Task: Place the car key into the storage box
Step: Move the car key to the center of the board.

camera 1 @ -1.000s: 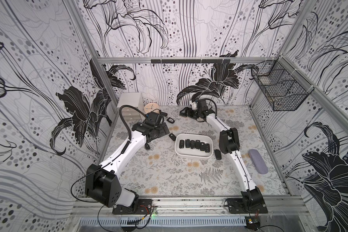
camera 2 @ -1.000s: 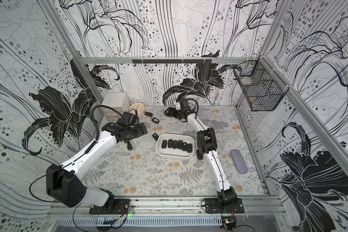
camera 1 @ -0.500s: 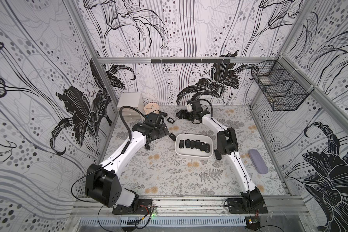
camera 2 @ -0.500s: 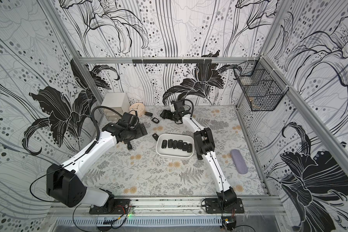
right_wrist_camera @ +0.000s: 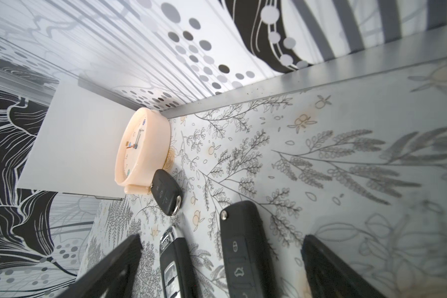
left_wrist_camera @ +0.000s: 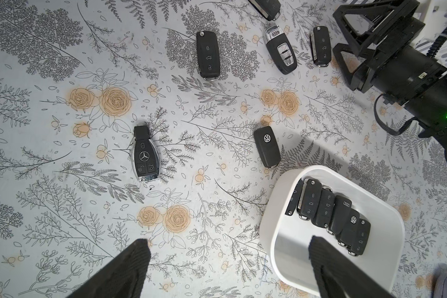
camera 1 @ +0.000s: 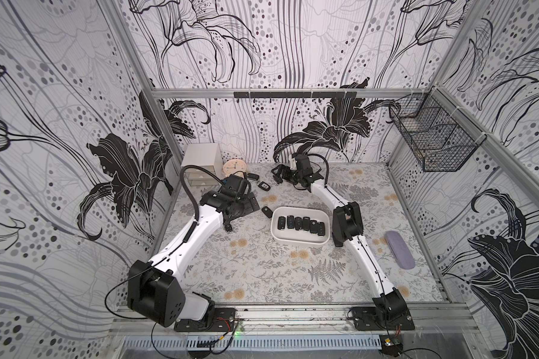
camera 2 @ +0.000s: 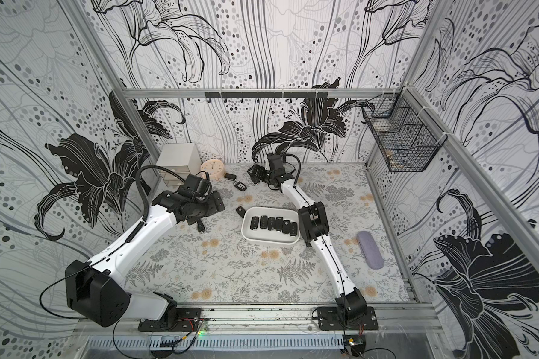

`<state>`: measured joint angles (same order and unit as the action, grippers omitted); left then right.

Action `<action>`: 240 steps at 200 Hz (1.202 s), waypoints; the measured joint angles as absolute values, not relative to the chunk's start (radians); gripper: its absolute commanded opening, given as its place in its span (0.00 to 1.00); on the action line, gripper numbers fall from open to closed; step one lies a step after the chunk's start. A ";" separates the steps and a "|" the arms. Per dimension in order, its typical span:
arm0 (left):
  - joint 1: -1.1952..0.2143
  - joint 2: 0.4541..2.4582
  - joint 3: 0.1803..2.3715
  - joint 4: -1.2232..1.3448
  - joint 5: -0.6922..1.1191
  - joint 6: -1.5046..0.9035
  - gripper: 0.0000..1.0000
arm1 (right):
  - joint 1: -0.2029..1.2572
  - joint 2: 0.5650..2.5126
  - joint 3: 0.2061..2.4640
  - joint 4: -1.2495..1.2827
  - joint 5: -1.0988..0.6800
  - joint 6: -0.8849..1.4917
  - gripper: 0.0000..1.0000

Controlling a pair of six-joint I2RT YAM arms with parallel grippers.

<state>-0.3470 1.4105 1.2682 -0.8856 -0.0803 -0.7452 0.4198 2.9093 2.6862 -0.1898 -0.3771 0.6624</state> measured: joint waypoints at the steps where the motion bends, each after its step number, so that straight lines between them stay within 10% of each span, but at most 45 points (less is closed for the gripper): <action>1: -0.347 1.411 1.268 -0.886 -0.080 -0.746 0.99 | 0.421 2.909 2.686 -0.189 -0.377 0.662 1.00; 159: -0.326 1.390 1.229 -0.876 -0.081 -0.743 0.99 | 0.550 2.813 2.538 -0.202 -0.442 0.627 1.00; 240: -0.231 1.510 1.296 -0.782 -0.054 -0.691 0.88 | 0.537 2.460 2.209 -0.272 -0.390 0.581 1.00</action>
<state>-0.2314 1.5097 1.2957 -0.7822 -0.0540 -0.6910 0.5365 2.4603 2.2093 -0.2722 -0.3904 0.5808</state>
